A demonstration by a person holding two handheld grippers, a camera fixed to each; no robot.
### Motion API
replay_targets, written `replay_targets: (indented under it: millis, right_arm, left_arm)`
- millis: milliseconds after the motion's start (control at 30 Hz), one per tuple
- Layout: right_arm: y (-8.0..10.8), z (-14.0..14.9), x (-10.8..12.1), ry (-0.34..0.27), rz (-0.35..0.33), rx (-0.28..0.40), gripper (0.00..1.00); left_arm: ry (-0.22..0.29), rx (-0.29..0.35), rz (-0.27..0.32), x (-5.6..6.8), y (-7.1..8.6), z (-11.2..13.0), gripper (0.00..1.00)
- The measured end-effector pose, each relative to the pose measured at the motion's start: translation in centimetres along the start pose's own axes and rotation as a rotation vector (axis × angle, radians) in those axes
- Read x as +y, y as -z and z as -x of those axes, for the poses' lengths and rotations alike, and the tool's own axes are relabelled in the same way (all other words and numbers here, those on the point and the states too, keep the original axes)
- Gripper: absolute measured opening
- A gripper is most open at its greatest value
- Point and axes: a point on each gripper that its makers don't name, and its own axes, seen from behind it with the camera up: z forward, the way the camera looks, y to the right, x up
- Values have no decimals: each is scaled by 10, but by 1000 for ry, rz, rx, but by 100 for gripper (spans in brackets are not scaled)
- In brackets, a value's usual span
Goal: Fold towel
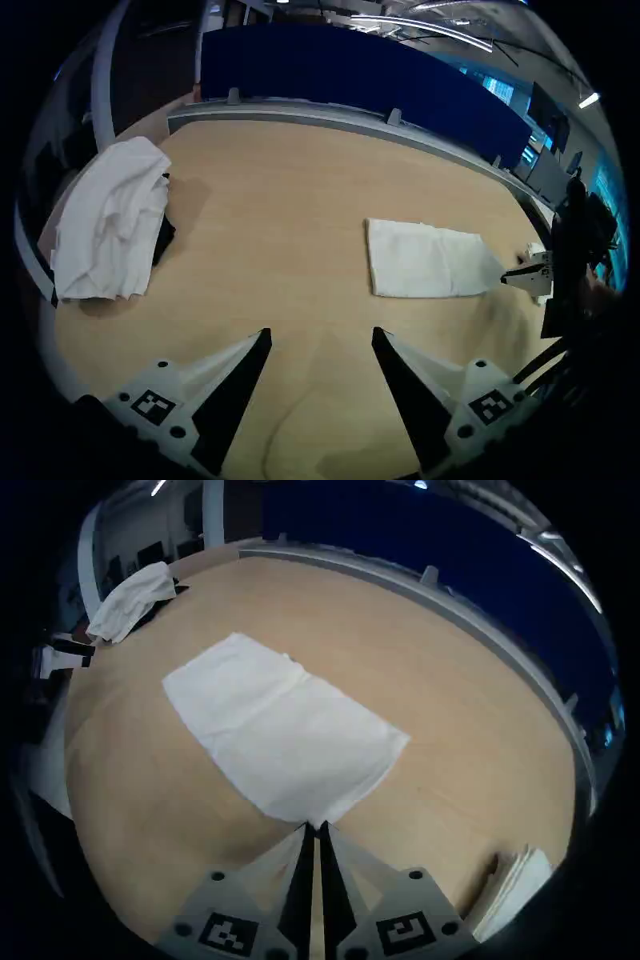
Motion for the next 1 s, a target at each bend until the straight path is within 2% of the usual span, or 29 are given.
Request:
replay_targets:
  millis: [167, 467, 667, 1000]
  right_arm:
    - [12, -33, -3, 57, 6, 34, 5]
    - [25, -93, -18, 210, 0, 79, 5]
    - [23, -118, -35, 292, -25, 88, 5]
    - [7, -140, -70, 400, -81, 77, 5]
  left_arm:
    - [11, 12, -9, -6, 7, -2, 93]
    - [54, 50, -25, -17, 25, -8, 93]
    - [87, 75, -26, -22, 39, -8, 93]
    - [134, 103, -59, -40, 61, -2, 93]
